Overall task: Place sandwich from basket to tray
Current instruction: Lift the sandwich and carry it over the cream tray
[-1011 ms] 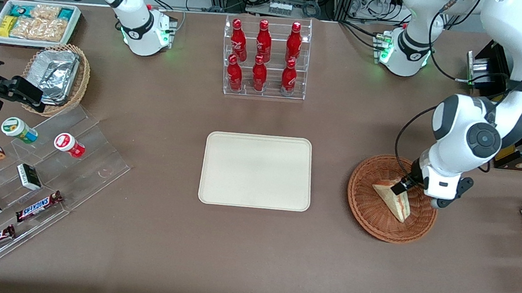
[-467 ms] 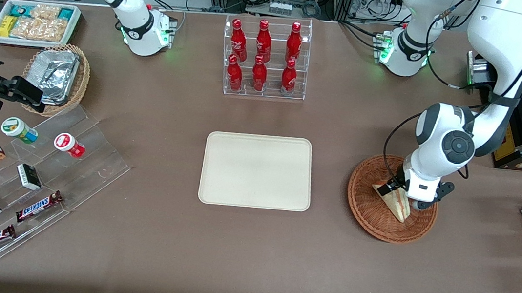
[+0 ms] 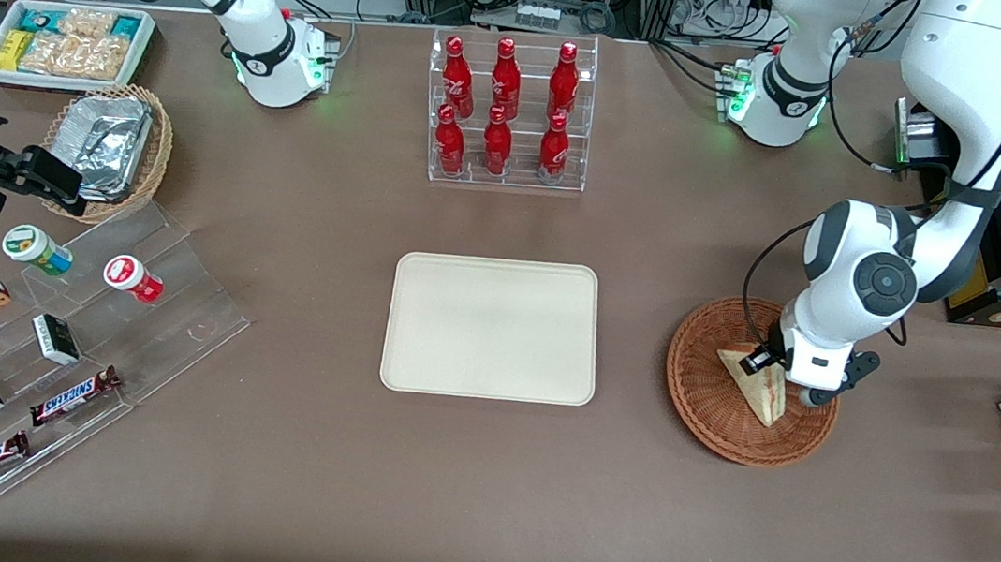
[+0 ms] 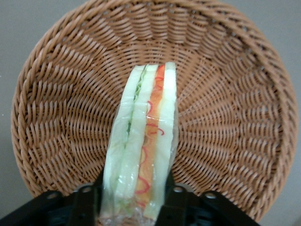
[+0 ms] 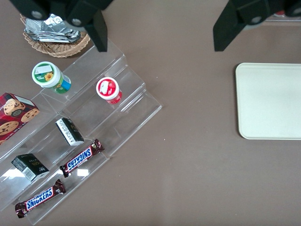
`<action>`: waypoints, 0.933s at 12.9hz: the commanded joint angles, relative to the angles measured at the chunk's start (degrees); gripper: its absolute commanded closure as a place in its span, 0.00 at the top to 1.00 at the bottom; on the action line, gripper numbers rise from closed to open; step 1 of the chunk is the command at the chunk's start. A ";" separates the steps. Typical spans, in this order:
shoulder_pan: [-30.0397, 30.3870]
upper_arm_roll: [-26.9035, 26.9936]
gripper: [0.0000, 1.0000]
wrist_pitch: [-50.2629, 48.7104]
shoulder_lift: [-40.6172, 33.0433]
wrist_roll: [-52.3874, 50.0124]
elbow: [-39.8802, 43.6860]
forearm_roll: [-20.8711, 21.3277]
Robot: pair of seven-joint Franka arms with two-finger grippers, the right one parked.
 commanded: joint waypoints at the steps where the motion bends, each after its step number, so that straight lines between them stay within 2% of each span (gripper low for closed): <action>1: -0.57 -0.16 0.00 -6.21 -2.36 -1.60 2.47 1.79; 3: -1.00 -0.69 0.00 -17.88 -5.35 -1.07 6.85 2.75; 4: -3.53 -1.13 0.00 -24.64 -6.15 -1.06 10.79 2.84; 6: -9.49 -1.22 0.00 -31.62 -6.68 -1.59 15.47 2.76; 9: -20.22 -1.22 0.00 -32.98 -4.76 -1.85 19.61 1.88; 10: -25.13 -1.22 0.00 -32.36 -1.79 -2.03 22.32 1.79; 12: -31.12 -1.22 0.00 -30.61 4.62 -5.26 28.03 1.79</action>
